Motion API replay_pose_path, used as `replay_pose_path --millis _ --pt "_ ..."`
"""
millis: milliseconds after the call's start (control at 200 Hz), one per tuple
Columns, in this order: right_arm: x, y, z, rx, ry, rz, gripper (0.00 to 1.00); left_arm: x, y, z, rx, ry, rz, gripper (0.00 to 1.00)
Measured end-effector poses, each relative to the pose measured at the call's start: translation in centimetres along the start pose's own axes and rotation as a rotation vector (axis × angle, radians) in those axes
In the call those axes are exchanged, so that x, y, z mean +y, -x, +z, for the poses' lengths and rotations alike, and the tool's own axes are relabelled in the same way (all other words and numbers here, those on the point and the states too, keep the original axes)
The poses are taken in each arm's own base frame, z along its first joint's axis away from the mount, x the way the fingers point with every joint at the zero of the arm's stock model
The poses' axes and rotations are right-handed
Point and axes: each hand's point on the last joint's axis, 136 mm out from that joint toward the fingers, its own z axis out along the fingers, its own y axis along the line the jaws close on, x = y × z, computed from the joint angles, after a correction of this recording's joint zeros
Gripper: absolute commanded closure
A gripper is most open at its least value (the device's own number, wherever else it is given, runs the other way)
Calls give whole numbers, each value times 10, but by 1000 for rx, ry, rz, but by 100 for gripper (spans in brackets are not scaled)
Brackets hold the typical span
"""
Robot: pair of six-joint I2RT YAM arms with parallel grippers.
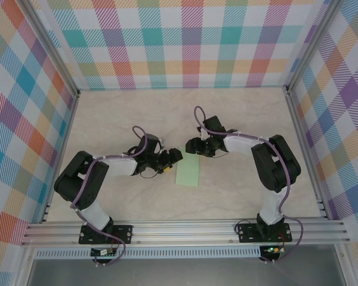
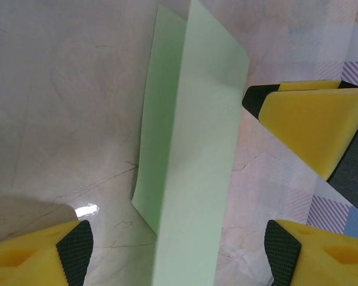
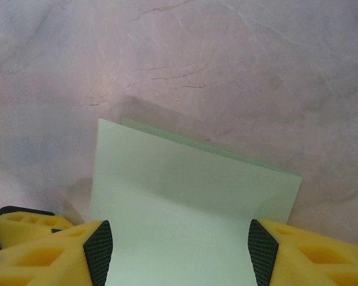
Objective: Fold a paper plane with a square sheet of paper (fold left side to right side)
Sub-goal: Third fold the triangle at the center of the table.
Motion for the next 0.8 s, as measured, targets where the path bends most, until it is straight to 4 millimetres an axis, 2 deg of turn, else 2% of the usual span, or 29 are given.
replay_pose_path --millis 475,800 --pt "-1 -1 1 4 -1 -19 37 -7 1 14 44 -17 -25 28" --pt "-1 -1 1 5 -1 -22 37 -9 -3 16 54 -15 -18 33"
